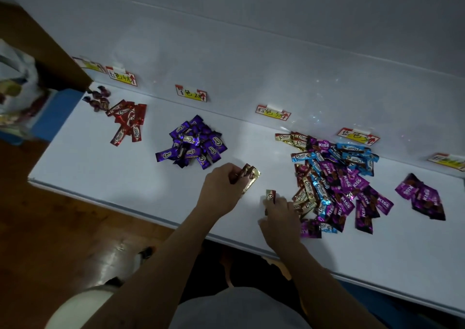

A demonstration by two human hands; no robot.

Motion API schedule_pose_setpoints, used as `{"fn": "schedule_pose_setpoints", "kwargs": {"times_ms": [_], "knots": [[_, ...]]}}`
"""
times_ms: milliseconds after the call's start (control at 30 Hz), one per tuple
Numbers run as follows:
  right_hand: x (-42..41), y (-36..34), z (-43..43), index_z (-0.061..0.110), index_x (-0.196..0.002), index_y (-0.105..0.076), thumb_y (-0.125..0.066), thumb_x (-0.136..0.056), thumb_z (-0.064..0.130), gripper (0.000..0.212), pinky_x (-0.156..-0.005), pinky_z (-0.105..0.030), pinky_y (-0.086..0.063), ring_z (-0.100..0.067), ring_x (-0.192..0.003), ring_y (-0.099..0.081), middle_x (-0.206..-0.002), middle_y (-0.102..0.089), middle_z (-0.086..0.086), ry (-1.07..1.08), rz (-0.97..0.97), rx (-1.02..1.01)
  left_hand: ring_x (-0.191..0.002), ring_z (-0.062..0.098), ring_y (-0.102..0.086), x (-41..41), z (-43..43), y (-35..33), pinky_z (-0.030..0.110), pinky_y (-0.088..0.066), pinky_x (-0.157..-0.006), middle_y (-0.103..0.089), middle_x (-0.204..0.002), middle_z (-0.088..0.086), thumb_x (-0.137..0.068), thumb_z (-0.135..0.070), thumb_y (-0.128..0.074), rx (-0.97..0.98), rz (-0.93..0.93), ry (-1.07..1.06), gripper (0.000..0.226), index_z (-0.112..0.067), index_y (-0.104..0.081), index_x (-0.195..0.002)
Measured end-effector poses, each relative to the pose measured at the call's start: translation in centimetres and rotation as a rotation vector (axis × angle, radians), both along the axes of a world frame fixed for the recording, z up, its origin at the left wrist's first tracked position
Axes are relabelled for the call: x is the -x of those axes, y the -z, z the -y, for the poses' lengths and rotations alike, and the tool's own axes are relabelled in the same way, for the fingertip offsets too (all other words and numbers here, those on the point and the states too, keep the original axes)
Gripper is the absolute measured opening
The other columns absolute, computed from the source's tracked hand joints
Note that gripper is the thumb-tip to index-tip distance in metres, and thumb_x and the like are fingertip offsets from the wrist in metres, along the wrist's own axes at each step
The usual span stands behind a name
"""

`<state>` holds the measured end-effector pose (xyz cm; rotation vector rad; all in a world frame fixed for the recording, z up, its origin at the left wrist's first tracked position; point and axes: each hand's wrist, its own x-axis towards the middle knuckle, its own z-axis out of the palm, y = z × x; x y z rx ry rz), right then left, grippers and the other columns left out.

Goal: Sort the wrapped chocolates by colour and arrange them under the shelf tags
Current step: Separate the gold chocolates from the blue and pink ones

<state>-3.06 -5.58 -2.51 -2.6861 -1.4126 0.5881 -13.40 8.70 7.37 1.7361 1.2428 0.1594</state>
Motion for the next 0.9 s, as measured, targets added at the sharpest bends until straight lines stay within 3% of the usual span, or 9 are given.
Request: {"fn": "schedule_pose_setpoints", "kwargs": {"times_ms": [167,300,400,500,600,733,833,900], "knots": [[0.1,0.2,-0.1,0.005,-0.085,-0.068,-0.083,-0.064,0.01,0.026,-0.064,-0.039,-0.051,-0.03,-0.074,-0.062,-0.085,-0.066,-0.014,0.052,0.084,-0.166,-0.068,0.002,-0.058,0.4,-0.5,0.0,0.019,-0.046,-0.065,-0.065,-0.074,-0.008,-0.089,-0.027,-0.062,-0.018,-0.029,0.054,0.011,-0.016,-0.064,-0.089],[-0.3,0.5,-0.8,0.007,-0.087,-0.055,-0.072,-0.079,0.008,0.019,-0.053,-0.025,-0.035,-0.023,-0.062,-0.052,-0.073,-0.058,-0.007,0.211,-0.165,-0.261,-0.066,0.005,-0.056,0.4,-0.6,0.4,0.02,-0.043,-0.062,-0.064,-0.072,-0.007,-0.089,-0.027,-0.062,-0.028,-0.05,0.103,0.013,-0.014,-0.064,-0.087],[-1.6,-0.3,-0.7,0.01,-0.094,-0.058,-0.061,-0.09,0.015,0.007,-0.064,-0.031,-0.04,-0.023,-0.08,-0.055,-0.086,-0.057,-0.003,0.354,-0.333,-0.252,-0.068,0.008,-0.057,0.1,-0.5,0.8,0.019,-0.041,-0.061,-0.061,-0.071,-0.008,-0.09,-0.025,-0.06,-0.036,-0.07,0.145,0.01,-0.015,-0.062,-0.086],[-3.7,-1.3,1.5,0.011,-0.093,-0.067,-0.061,-0.091,0.018,0.009,-0.067,-0.028,-0.043,-0.021,-0.085,-0.058,-0.092,-0.059,-0.003,0.499,-0.24,-0.249,-0.08,0.019,-0.062,-0.7,-0.3,1.3,0.029,-0.046,-0.069,-0.067,-0.085,0.0,-0.095,-0.017,-0.051,-0.051,-0.091,0.231,0.013,-0.011,-0.063,-0.096],[-5.1,-2.2,3.6,0.014,-0.097,-0.072,-0.067,-0.087,0.02,0.013,-0.075,-0.033,-0.05,-0.023,-0.092,-0.06,-0.1,-0.063,-0.006,0.535,-0.17,-0.193,-0.085,0.023,-0.06,-1.8,0.2,1.8,0.028,-0.042,-0.068,-0.066,-0.096,0.005,-0.097,-0.01,-0.044,-0.066,-0.11,0.292,0.019,-0.007,-0.062,-0.103],[-4.9,-2.1,4.4,0.012,-0.097,-0.073,-0.065,-0.084,0.013,0.014,-0.084,-0.039,-0.049,-0.028,-0.102,-0.056,-0.112,-0.064,-0.008,0.411,-0.125,-0.089,-0.08,0.018,-0.059,-3.0,1.5,2.5,0.024,-0.038,-0.063,-0.067,-0.092,0.002,-0.096,-0.012,-0.046,-0.014,-0.093,0.313,0.018,-0.01,-0.064,-0.102],[-4.8,-2.0,3.8,0.014,-0.092,-0.073,-0.063,-0.082,0.01,0.015,-0.093,-0.039,-0.044,-0.029,-0.114,-0.052,-0.128,-0.061,-0.001,0.307,-0.118,-0.108,-0.083,0.018,-0.062,-3.6,2.2,2.7,0.027,-0.045,-0.07,-0.069,-0.093,0.002,-0.094,-0.017,-0.053,0.001,-0.081,0.308,0.016,-0.01,-0.065,-0.102],[-4.8,-1.7,2.9,0.017,-0.1,-0.071,-0.062,-0.085,0.012,0.019,-0.098,-0.039,-0.038,-0.026,-0.121,-0.048,-0.137,-0.055,0.004,0.193,-0.11,-0.098,-0.084,0.017,-0.062,-3.6,2.5,3.0,0.026,-0.043,-0.07,-0.069,-0.093,0.001,-0.093,-0.019,-0.056,-0.015,-0.095,0.31,0.014,-0.011,-0.065,-0.1]]}}
